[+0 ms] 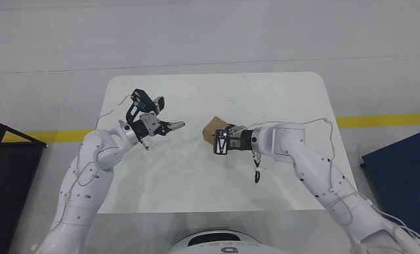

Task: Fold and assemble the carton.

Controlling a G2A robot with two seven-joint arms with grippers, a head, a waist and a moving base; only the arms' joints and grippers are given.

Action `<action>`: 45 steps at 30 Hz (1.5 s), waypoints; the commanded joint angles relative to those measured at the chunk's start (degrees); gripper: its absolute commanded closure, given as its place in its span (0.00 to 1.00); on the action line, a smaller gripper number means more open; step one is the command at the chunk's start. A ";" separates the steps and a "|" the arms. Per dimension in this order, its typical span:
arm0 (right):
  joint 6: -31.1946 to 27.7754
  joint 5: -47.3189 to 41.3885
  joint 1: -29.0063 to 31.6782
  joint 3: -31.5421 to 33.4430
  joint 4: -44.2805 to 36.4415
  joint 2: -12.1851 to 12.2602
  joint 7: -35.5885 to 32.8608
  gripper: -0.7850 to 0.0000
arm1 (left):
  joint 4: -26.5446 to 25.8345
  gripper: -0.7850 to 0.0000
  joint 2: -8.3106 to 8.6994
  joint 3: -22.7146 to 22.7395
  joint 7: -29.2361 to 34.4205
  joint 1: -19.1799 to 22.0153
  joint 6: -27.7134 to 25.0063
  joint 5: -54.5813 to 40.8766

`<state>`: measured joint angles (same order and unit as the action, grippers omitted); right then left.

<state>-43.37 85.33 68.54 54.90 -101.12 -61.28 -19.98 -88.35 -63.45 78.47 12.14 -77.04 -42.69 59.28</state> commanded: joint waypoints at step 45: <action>22.44 13.64 4.73 -6.84 -3.03 -3.32 -10.55 0.93 | 0.00 0.00 0.00 0.00 0.00 0.00 0.00 0.00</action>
<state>-20.79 99.02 73.20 48.03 -104.20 -64.58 -30.58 -88.35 -63.45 78.47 12.14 -77.04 -42.68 59.28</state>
